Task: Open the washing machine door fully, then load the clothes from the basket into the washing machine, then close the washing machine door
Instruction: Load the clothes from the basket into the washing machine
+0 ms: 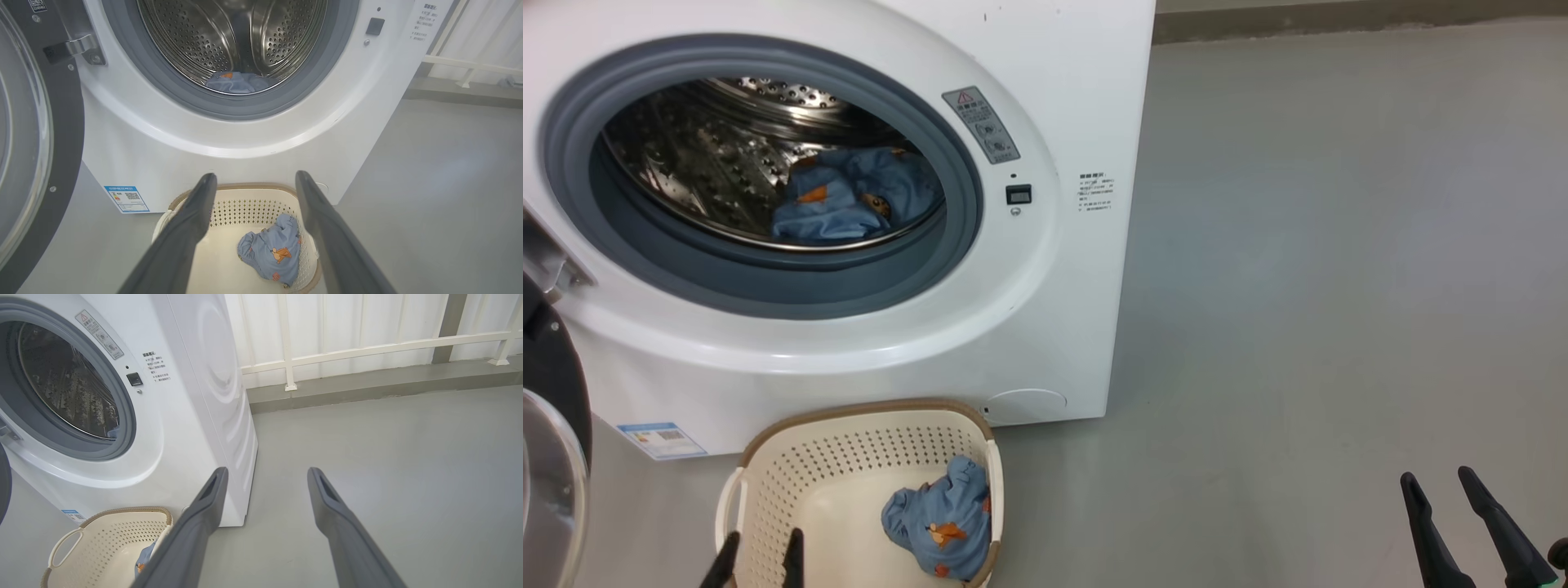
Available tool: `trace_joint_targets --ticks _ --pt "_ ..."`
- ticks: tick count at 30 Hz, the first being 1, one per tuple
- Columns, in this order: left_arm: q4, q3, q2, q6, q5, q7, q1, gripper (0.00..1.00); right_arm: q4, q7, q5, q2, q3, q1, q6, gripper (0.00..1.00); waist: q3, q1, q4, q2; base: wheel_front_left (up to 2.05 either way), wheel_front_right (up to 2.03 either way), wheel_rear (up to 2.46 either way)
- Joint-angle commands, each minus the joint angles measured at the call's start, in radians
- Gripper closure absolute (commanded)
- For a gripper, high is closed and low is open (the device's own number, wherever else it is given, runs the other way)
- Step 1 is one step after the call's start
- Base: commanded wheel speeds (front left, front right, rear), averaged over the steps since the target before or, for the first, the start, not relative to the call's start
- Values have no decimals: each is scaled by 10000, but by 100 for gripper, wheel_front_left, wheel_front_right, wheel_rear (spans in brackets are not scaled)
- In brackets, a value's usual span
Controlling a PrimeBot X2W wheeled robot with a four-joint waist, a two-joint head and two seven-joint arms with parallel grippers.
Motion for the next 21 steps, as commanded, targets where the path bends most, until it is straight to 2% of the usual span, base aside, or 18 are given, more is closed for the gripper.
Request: trace_joint_targets --ticks 1,12,21 --pt "-137 250 115 51 -130 -65 -325 0 -257 -48 -122 -240 115 -139 88 0 91 1 6 0 0 0 0" --pt "1842 -702 114 198 -650 -65 -1344 0 -353 -48 -89 32 374 -1042 88 0 1280 1 -133 0 0 0 0" --pt "3502 -1183 114 158 -686 -65 -3216 0 -516 -48 -26 61 612 -2236 88 0 2913 1 -307 0 0 0 0"
